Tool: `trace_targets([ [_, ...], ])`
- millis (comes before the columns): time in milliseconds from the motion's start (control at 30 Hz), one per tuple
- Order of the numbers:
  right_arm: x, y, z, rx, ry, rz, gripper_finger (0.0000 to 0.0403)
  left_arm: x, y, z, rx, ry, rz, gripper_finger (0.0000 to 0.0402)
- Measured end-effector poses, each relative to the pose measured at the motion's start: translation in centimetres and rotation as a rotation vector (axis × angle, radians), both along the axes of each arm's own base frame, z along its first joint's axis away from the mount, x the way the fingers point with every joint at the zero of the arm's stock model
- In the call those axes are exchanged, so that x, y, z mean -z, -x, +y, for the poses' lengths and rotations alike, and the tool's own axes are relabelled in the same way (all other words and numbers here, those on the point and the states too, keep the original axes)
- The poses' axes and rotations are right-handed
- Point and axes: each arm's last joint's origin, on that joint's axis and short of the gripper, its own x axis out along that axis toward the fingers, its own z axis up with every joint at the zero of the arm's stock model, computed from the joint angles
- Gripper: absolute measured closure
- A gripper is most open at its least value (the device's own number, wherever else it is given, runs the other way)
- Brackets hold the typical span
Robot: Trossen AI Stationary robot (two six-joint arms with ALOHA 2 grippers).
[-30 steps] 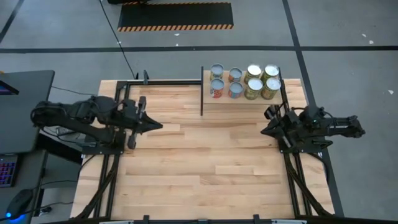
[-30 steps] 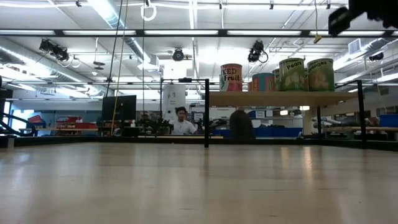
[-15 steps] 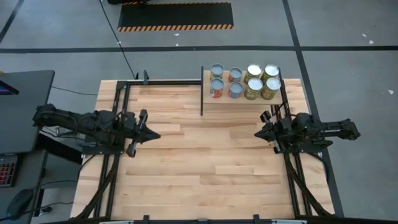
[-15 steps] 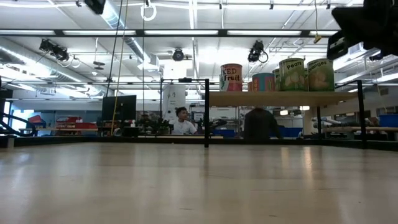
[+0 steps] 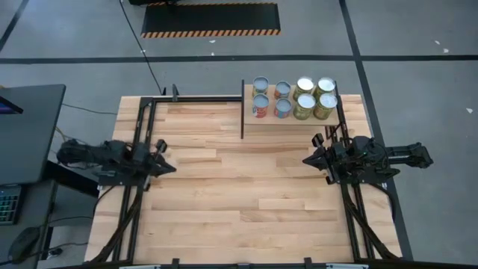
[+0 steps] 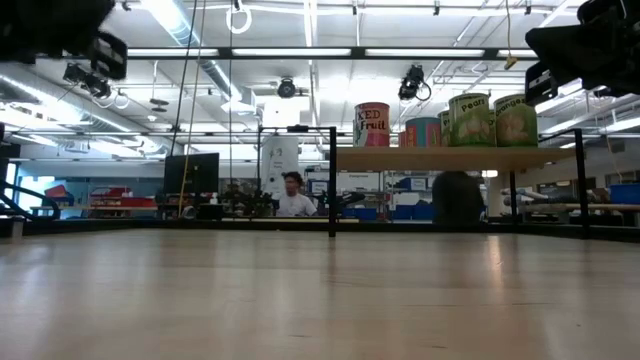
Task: Pick and place cans onto a shelf
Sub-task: Return to Home Position
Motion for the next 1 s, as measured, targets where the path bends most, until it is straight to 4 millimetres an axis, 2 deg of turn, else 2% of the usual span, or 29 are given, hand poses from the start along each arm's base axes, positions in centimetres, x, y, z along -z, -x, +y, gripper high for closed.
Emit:
trace_targets([
  [100,0.0,0.0,0.0,-0.001,0.001,0.002,0.0386,2.1,-0.9,-0.3,0.023,-0.004,0.006,0.0386],
  [167,0.0,0.0,0.0,-0.001,0.001,0.002,0.0386,2.9,-1.3,-0.4,0.073,0.003,-0.073,0.0383],
  [267,0.0,-0.1,0.0,-0.001,0.001,0.001,0.0386,2.7,-1.2,-0.4,0.154,-0.032,-0.107,0.0382],
  [633,0.0,-0.1,0.0,-0.001,0.001,-0.002,0.0386,4.4,-1.8,0.9,0.039,-0.083,0.067,0.0380],
  [1000,0.0,-0.1,0.0,-0.001,0.001,-0.001,0.0386,4.4,-1.8,0.9,0.040,-0.082,0.072,0.0379],
])
